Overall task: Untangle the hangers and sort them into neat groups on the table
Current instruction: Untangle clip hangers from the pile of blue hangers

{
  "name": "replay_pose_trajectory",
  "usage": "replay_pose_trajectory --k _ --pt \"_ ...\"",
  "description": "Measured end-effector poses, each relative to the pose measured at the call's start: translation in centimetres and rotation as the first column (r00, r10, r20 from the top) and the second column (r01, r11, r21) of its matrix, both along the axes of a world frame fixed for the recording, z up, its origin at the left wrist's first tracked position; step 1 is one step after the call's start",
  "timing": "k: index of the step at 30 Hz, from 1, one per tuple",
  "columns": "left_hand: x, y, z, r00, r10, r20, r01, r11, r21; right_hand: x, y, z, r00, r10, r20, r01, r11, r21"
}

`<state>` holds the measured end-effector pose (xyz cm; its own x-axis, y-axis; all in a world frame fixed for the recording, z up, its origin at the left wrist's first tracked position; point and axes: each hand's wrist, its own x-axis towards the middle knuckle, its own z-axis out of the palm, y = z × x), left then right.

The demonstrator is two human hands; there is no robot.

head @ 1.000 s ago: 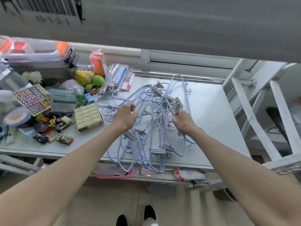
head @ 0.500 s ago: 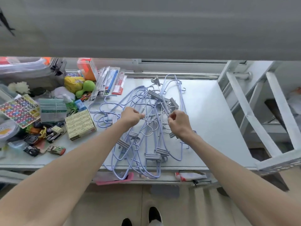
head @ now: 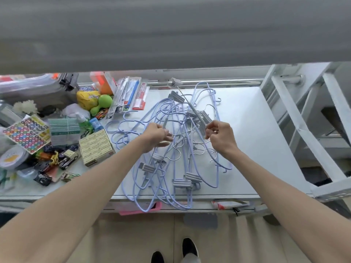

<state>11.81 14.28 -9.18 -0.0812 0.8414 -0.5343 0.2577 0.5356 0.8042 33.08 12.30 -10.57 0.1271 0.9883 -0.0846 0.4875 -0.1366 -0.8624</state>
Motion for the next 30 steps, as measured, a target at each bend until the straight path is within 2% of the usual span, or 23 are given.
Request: replay_pose_trajectory --k 4,8,14,17,20,24,27,30 --pt "-0.3 0.0 0.7 0.981 0.082 0.174 -0.090 0.995 0.035 -1.8 -0.9 1.0 0.999 0.025 -0.039 -0.023 0.999 0.031" --pt "-1.1 -0.1 0.7 0.966 0.095 0.241 -0.111 0.992 0.055 -4.3 -2.0 1.5 0.995 -0.004 -0.097 0.008 0.999 0.040" --pt "-2.4 1.1 1.9 0.927 0.222 0.301 -0.268 0.956 0.121 -7.6 -2.2 3.9 0.999 -0.045 -0.024 0.047 0.994 0.104" --pt "-2.4 1.8 3.4 0.840 0.284 0.463 -0.361 0.928 0.086 -8.7 -2.2 5.6 0.998 -0.054 -0.013 0.056 0.986 0.156" --pt "-1.6 1.1 4.4 0.782 0.283 0.556 -0.353 0.935 0.021 -9.6 -2.5 6.4 0.999 -0.036 0.037 0.030 0.985 0.169" --pt "-1.2 -0.4 3.7 0.627 0.303 0.718 -0.323 0.939 -0.114 -10.4 -3.2 6.4 0.991 -0.044 0.126 0.030 0.993 0.115" --pt "-1.4 -1.0 2.6 0.534 0.350 0.770 -0.344 0.922 -0.180 -10.5 -3.6 5.8 0.983 -0.013 0.186 0.004 0.999 0.049" --pt "-1.8 -1.1 1.1 0.608 0.362 0.706 -0.370 0.917 -0.151 -10.6 -4.1 5.3 0.978 0.050 0.204 -0.049 0.999 -0.007"
